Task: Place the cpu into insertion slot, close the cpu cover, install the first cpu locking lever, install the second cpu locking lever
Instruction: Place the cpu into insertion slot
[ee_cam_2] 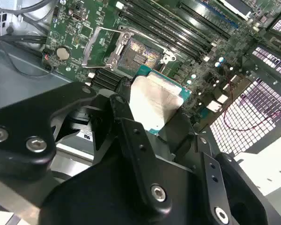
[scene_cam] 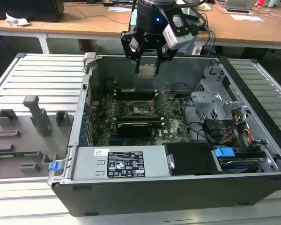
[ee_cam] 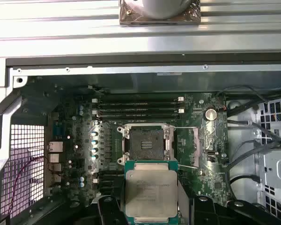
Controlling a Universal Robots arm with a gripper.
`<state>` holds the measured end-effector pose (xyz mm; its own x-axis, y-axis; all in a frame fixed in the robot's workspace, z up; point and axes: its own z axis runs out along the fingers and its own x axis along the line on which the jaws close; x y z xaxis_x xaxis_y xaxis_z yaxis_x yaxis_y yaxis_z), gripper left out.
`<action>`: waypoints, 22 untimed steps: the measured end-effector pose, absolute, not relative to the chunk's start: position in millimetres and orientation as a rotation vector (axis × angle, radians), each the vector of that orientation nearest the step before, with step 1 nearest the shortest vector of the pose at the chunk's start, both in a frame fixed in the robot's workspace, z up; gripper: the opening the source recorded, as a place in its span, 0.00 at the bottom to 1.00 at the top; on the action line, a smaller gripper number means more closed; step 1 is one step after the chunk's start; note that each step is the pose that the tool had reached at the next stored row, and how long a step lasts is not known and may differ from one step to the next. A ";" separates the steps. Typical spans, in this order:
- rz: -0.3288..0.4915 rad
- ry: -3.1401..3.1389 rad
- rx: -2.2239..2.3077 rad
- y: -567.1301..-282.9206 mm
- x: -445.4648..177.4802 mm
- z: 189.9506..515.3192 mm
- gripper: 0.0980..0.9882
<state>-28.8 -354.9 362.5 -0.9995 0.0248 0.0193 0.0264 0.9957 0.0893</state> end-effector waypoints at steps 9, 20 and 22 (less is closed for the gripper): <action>-0.141 -3.120 -0.132 -354.9 -28.8 362.5 0.49; -0.142 -3.115 -0.270 -354.9 -28.9 362.5 0.49; -0.142 -3.114 -0.285 -354.9 -28.9 362.4 0.49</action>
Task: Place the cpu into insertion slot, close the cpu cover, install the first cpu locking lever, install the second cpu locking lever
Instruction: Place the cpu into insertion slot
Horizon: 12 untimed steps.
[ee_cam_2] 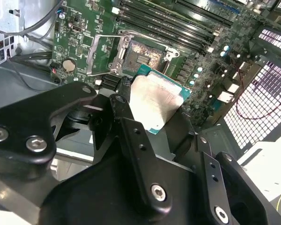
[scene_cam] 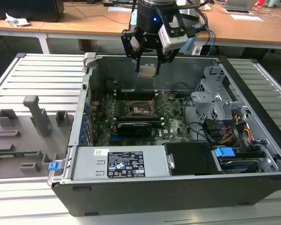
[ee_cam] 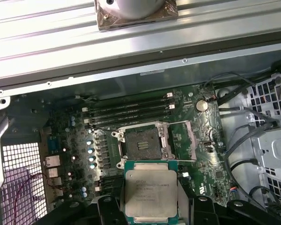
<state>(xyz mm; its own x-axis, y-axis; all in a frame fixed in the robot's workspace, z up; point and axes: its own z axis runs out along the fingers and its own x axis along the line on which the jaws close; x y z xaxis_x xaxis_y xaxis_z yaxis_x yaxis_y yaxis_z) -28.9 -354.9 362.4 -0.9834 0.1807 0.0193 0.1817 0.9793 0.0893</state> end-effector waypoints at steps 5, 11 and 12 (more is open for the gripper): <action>-0.142 -3.112 -0.319 -354.9 -28.9 362.4 0.49; -0.143 -3.108 -0.371 -354.9 -28.9 362.3 0.49; -0.143 -3.107 -0.379 -354.9 -28.9 362.3 0.49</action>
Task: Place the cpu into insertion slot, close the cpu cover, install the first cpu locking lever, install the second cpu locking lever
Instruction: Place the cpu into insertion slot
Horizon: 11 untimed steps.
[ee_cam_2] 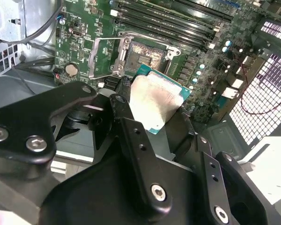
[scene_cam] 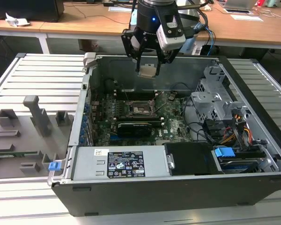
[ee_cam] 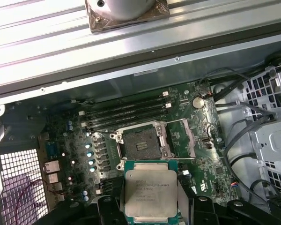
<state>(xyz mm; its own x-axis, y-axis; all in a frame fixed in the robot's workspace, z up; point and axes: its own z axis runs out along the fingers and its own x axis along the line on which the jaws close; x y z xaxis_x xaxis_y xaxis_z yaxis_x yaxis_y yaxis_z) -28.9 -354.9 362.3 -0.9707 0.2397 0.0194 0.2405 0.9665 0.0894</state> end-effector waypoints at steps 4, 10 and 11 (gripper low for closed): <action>-0.143 -3.102 -0.426 -354.9 -28.9 362.3 0.49; -0.143 -3.092 -0.510 -354.9 -29.0 362.0 0.49; -0.143 -3.090 -0.521 -354.9 -29.1 362.0 0.49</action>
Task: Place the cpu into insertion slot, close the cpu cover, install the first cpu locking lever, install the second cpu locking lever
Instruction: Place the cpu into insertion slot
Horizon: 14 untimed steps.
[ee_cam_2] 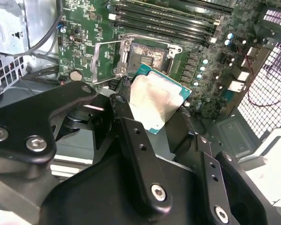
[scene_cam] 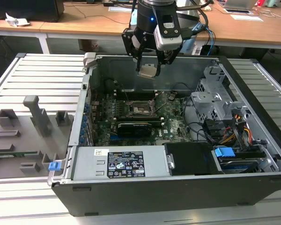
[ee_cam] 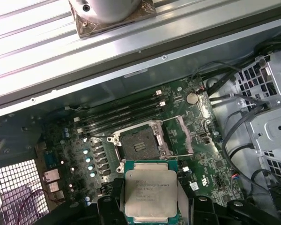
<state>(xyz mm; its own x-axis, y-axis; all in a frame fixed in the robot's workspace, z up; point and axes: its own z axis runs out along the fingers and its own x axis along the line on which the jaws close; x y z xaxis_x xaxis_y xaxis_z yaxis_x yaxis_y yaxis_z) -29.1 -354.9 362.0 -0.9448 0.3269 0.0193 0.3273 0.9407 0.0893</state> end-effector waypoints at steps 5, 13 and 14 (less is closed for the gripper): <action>-0.143 -3.086 -0.555 -354.9 -29.2 361.8 0.49; -0.144 -3.072 -0.640 -354.9 -29.2 361.5 0.49; -0.144 -3.069 -0.654 -354.9 -29.3 361.5 0.49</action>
<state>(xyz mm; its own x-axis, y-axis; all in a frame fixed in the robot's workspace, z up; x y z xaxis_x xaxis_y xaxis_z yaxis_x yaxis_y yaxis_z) -29.3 -354.9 361.5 -0.9133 0.4068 0.0194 0.4068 0.9091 0.0894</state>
